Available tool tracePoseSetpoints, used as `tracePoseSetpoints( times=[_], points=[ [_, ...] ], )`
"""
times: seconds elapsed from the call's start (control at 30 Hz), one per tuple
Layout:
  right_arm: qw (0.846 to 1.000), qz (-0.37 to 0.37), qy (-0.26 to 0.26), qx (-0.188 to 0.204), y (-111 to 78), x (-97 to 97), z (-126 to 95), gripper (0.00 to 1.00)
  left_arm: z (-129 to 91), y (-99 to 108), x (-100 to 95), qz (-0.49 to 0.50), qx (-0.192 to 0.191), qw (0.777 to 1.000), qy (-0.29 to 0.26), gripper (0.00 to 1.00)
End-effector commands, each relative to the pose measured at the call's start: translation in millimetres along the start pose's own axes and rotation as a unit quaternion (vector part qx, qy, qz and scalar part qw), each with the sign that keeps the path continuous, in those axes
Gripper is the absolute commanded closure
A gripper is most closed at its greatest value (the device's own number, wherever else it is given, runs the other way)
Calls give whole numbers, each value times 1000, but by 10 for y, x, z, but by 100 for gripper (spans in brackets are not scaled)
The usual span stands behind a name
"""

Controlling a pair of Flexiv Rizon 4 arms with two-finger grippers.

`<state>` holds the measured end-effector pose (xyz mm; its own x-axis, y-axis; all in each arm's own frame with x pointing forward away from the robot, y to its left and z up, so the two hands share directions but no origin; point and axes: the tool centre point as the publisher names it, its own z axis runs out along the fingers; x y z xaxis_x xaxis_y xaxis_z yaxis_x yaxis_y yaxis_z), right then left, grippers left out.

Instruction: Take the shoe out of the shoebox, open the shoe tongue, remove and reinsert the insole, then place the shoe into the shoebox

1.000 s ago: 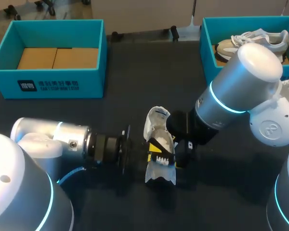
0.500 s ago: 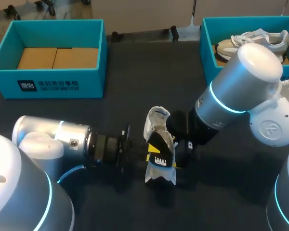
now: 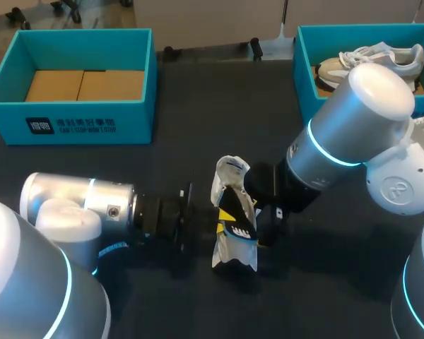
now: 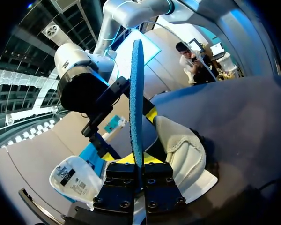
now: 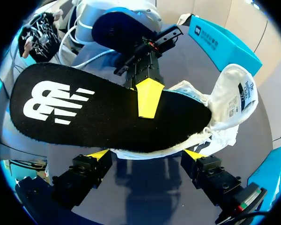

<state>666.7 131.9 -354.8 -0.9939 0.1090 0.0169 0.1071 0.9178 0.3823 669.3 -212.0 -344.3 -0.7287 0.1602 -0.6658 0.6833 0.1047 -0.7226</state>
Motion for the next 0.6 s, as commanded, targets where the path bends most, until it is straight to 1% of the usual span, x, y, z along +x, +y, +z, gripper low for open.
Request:
tracePoseSetpoints(
  times=[0.03,0.07,0.1,0.17,0.2,0.23,0.4,0.6],
  points=[
    [1000,0,-2,2,9,12,15,0,-48,-69,-2,-2,3,1000,-1,100],
    [1000,0,-2,2,9,12,15,0,-60,-87,-9,-2,4,1000,-2,100],
    [1000,0,-2,2,9,12,15,0,-73,-109,-17,-2,6,1000,-3,90],
    [1000,0,-2,2,9,12,15,0,-96,-153,-37,0,11,1000,-4,82],
    [1000,0,-2,2,9,12,15,0,-108,-179,-46,2,13,1000,-4,76],
    [1000,0,-2,2,9,12,15,0,-117,-203,-57,4,14,1000,-4,74],
    [1000,0,-2,2,9,12,15,0,-134,-311,-95,13,24,1000,-3,71],
    [1000,0,-2,2,9,12,15,0,-53,-423,-96,21,37,999,20,67]
  ],
)
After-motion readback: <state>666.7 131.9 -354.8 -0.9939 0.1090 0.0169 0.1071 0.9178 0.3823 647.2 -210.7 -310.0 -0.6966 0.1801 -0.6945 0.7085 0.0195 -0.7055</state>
